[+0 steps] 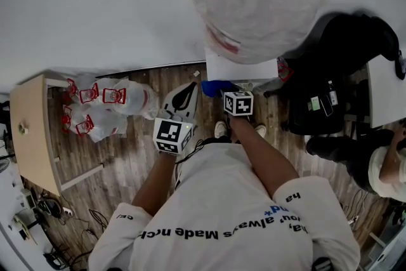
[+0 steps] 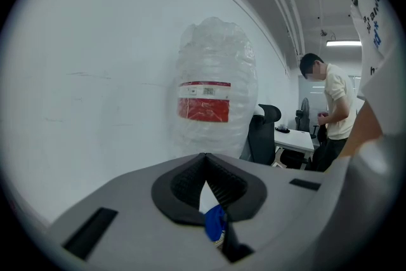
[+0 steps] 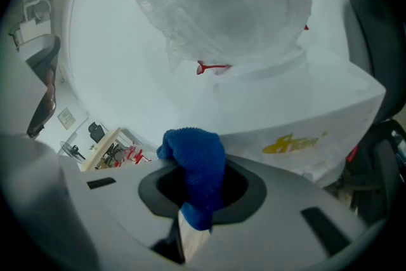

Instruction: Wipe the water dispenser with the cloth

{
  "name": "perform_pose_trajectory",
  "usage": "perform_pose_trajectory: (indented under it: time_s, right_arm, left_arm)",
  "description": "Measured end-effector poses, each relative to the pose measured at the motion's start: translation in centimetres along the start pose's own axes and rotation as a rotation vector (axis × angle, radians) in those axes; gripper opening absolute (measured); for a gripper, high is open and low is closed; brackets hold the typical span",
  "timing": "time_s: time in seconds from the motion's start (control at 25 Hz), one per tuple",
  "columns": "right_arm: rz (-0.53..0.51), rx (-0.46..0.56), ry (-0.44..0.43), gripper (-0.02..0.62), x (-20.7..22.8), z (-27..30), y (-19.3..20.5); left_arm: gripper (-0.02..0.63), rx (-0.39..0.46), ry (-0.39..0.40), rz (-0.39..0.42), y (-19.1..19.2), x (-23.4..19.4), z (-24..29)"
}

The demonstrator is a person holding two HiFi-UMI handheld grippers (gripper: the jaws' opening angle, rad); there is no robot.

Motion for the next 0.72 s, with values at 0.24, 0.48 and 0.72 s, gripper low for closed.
perform_pose_trajectory:
  time_s: [0.24,0.48,0.72]
  right_arm:
    - [0.002,0.005,0.017,0.074,1.3,-0.7,-0.2]
    - [0.028,0.011,0.057,0.074,3.1,-1.8,-0.4]
    - [0.076,0.032,0.124,0.074,6.9,-3.9,-0.7]
  left_arm:
    - [0.018,-0.001,0.007,-0.001,-0.1,0.4,0.5]
    - [0.018,-0.003,0.007,-0.005,0.2,0.6,0.7]
    - [0.018,-0.007,0.019,-0.003,0.4,1.6,1.3]
Point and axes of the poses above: the fingertips, and each gripper's own axes: z forward along the fingers, x to its right, y out of its underside, the point moved 2 cm from there along -z, backward along the fingers, and after that the axes turned 2 degrees about y, right-handed, at the moved point
